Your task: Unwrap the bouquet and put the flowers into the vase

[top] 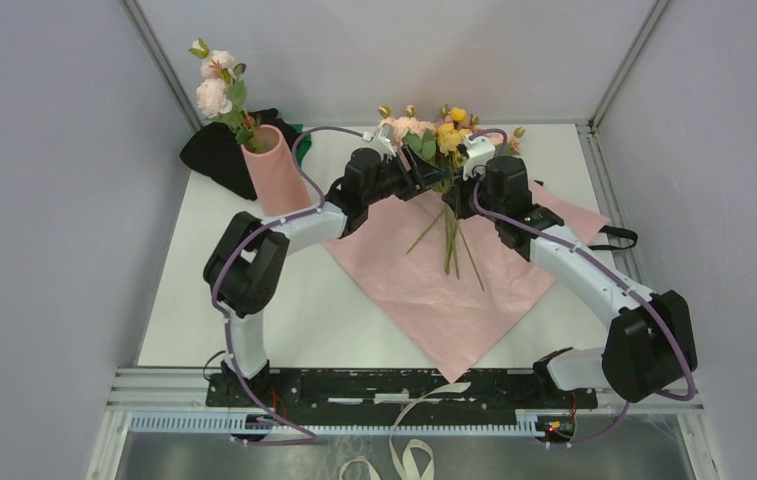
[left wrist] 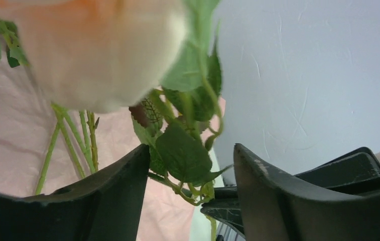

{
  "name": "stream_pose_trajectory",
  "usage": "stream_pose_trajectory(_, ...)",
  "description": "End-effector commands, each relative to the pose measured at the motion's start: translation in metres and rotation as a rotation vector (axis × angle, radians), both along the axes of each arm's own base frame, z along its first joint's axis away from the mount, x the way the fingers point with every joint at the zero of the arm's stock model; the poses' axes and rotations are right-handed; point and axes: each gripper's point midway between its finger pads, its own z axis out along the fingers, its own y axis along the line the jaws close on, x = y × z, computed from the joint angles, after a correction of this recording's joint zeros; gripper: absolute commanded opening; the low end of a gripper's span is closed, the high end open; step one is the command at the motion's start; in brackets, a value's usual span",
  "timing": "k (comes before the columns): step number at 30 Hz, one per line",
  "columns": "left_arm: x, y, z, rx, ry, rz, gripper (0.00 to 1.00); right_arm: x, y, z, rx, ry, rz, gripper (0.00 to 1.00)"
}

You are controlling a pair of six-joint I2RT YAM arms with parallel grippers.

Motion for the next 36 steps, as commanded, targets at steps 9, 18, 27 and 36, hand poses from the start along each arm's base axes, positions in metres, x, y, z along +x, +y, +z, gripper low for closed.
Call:
stream_pose_trajectory(9,0.003,-0.014,0.018,-0.076,-0.021,-0.038,0.02,0.001,0.005,0.04,0.059,-0.096,0.009,0.0)
stream_pose_trajectory(18,-0.001,-0.005,0.037,-0.011,-0.09,-0.026,0.02,0.004,0.005,0.04,0.061,-0.103,0.004,0.09)
stream_pose_trajectory(27,0.019,0.036,0.083,0.299,-0.241,0.131,0.02,-0.002,-0.037,0.086,0.047,-0.248,-0.181,0.86)
stream_pose_trajectory(36,0.031,0.081,0.174,0.461,-0.414,0.308,0.02,-0.013,-0.066,0.099,0.047,-0.306,-0.286,0.9)
